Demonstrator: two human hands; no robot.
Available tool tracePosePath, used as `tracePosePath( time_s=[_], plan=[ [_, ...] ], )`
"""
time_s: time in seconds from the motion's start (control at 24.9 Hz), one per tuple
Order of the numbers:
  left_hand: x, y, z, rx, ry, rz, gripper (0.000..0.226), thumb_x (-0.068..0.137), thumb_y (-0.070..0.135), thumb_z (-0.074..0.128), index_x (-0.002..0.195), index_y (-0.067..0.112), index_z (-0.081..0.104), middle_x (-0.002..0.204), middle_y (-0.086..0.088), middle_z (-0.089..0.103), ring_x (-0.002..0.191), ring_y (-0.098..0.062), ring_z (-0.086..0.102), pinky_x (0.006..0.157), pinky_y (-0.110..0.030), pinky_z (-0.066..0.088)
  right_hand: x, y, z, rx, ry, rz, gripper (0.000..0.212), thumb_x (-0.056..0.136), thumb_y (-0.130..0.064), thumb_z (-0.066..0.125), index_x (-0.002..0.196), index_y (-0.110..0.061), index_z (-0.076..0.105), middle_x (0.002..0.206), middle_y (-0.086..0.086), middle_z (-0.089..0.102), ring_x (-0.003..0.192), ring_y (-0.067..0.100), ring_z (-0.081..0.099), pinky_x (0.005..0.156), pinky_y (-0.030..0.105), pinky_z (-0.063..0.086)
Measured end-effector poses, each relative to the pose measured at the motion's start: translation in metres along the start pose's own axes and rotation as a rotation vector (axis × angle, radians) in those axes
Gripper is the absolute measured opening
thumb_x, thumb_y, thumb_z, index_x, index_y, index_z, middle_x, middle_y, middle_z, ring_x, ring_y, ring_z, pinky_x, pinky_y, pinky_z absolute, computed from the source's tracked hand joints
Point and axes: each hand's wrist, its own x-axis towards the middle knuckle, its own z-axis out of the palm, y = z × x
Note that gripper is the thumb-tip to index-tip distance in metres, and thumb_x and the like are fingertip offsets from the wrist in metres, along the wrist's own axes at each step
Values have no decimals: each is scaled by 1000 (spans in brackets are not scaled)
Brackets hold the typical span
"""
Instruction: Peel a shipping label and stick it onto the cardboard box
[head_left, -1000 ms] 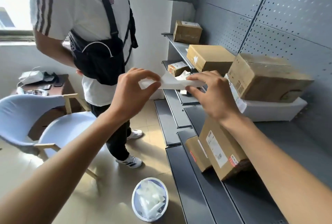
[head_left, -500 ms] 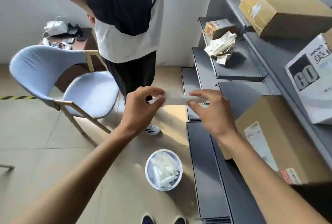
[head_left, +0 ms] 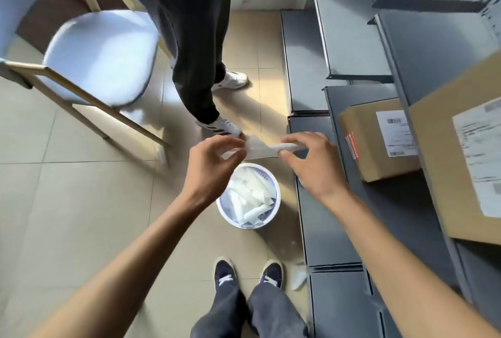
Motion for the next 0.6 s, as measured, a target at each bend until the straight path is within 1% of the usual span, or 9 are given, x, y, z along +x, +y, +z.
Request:
tracePosePath(
  time_s=[0.08, 0.16, 0.24, 0.36, 0.44, 0.52, 0.6],
  plan=[
    [-3, -34, 14, 7, -22, -43, 12, 82, 17, 79, 94, 21, 80, 95, 10, 77, 92, -2, 68, 76, -1, 38, -3, 25, 28, 4, -36, 27, 23, 80, -17, 75, 104, -20, 76, 103, -6, 72, 108, 17, 55, 84, 15, 34],
    [-6, -69, 32, 13, -42, -85, 12, 82, 16, 78, 92, 22, 79, 94, 11, 76, 93, -4, 68, 76, -2, 38, -5, 52, 59, -4, -70, 47, 24, 80, -17, 75, 104, -20, 76, 100, -8, 71, 109, 17, 55, 88, 20, 38],
    [-8, -99, 47, 11, -56, -118, 12, 81, 15, 77, 92, 22, 79, 93, 11, 76, 92, -5, 68, 76, -3, 39, -7, 77, 86, -25, -99, 53, 23, 80, -17, 74, 103, -20, 76, 102, -6, 72, 109, 18, 54, 92, 26, 41],
    [-9, -151, 77, 24, -81, -163, 13, 82, 16, 77, 92, 23, 79, 93, 12, 76, 92, -4, 67, 80, -13, 43, -12, 121, 133, -50, -158, 90, 24, 82, -19, 71, 105, -21, 75, 106, -5, 72, 111, 17, 51, 93, 24, 39],
    [-9, -191, 100, 28, -107, -211, 14, 82, 16, 76, 93, 23, 78, 93, 13, 76, 91, -1, 67, 82, -17, 47, -17, 155, 170, -67, -194, 129, 24, 82, -17, 71, 106, -21, 74, 107, -5, 71, 113, 17, 50, 91, 23, 37],
    [-10, -224, 120, 32, -136, -251, 15, 81, 13, 77, 93, 22, 78, 92, 15, 76, 89, 4, 66, 80, -13, 47, -23, 184, 202, -93, -248, 167, 24, 81, -18, 72, 106, -21, 74, 110, -4, 71, 116, 19, 51, 95, 29, 39],
    [-12, -256, 141, 56, -173, -278, 15, 80, 10, 76, 91, 21, 78, 89, 17, 74, 87, 11, 64, 75, -5, 43, -27, 213, 231, -147, -303, 196, 25, 82, -22, 72, 108, -23, 73, 113, -6, 70, 119, 19, 50, 97, 34, 38]
  ],
)
